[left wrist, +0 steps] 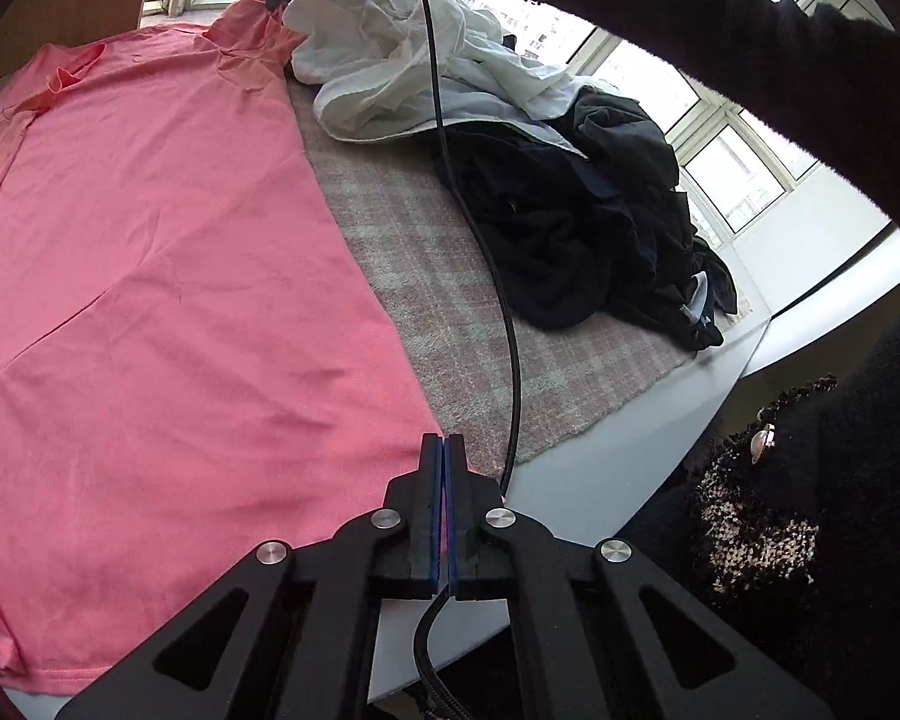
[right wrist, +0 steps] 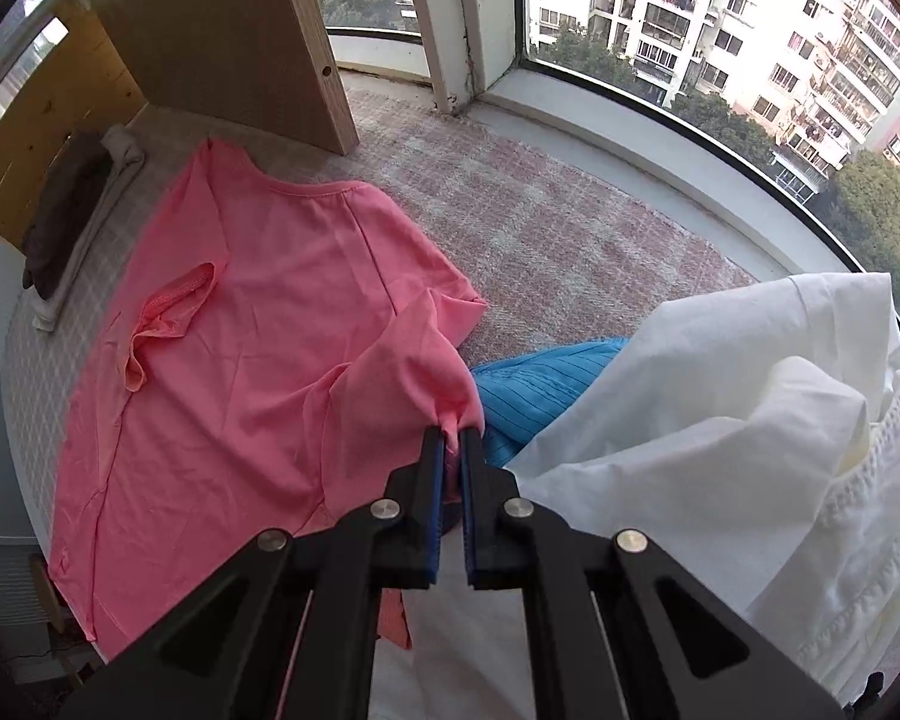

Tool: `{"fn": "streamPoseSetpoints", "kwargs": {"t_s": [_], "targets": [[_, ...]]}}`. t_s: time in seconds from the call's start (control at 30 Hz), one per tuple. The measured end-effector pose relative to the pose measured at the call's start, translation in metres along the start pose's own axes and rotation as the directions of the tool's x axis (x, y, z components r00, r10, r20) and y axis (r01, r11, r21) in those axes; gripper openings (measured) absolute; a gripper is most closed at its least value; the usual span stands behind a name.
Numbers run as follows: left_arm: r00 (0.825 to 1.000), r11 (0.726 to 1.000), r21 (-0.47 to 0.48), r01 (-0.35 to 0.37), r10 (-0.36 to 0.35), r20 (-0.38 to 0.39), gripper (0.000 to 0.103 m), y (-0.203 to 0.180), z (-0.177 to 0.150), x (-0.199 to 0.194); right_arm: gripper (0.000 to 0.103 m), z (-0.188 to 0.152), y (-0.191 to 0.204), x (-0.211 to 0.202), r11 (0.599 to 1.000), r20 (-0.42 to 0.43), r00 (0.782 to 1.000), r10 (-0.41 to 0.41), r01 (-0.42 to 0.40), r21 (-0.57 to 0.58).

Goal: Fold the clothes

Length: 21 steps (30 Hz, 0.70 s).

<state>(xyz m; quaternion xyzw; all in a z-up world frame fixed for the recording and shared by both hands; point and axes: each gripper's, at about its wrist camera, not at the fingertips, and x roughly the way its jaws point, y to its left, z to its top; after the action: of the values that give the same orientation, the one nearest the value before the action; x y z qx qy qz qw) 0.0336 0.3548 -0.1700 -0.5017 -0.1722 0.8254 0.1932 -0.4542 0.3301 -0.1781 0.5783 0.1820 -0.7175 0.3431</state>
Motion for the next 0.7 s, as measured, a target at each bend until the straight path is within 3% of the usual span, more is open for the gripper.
{"fn": "streamPoseSetpoints", "kwargs": {"t_s": [0.2, 0.33, 0.5, 0.6, 0.7], "targets": [[0.993, 0.988, -0.151, 0.035, -0.018, 0.113, 0.0, 0.032, -0.014, -0.035, 0.005, 0.014, 0.016, -0.007, 0.995, 0.014, 0.997, 0.078, -0.079, 0.061], [0.983, 0.965, -0.256, 0.063, -0.015, 0.185, 0.0, 0.06, -0.031, -0.058, 0.005, 0.029, 0.05, -0.01, 0.995, 0.018, 0.995, 0.094, -0.094, 0.037], [0.972, 0.925, -0.377, 0.052, 0.04, 0.233, 0.0, 0.098, -0.056, -0.08, 0.005, 0.059, 0.1, 0.007, 1.0, 0.014, 1.0, -0.021, 0.021, -0.012], [0.972, 0.902, -0.43, 0.032, 0.073, 0.225, 0.0, 0.118, -0.07, -0.083, 0.016, 0.072, 0.128, 0.035, 0.991, -0.018, 0.996, -0.092, 0.089, -0.101], [0.981, 0.896, -0.445, 0.006, 0.081, 0.178, 0.0, 0.127, -0.076, -0.075, 0.023, 0.069, 0.143, 0.037, 0.989, -0.011, 0.997, -0.073, 0.071, -0.133]]}}
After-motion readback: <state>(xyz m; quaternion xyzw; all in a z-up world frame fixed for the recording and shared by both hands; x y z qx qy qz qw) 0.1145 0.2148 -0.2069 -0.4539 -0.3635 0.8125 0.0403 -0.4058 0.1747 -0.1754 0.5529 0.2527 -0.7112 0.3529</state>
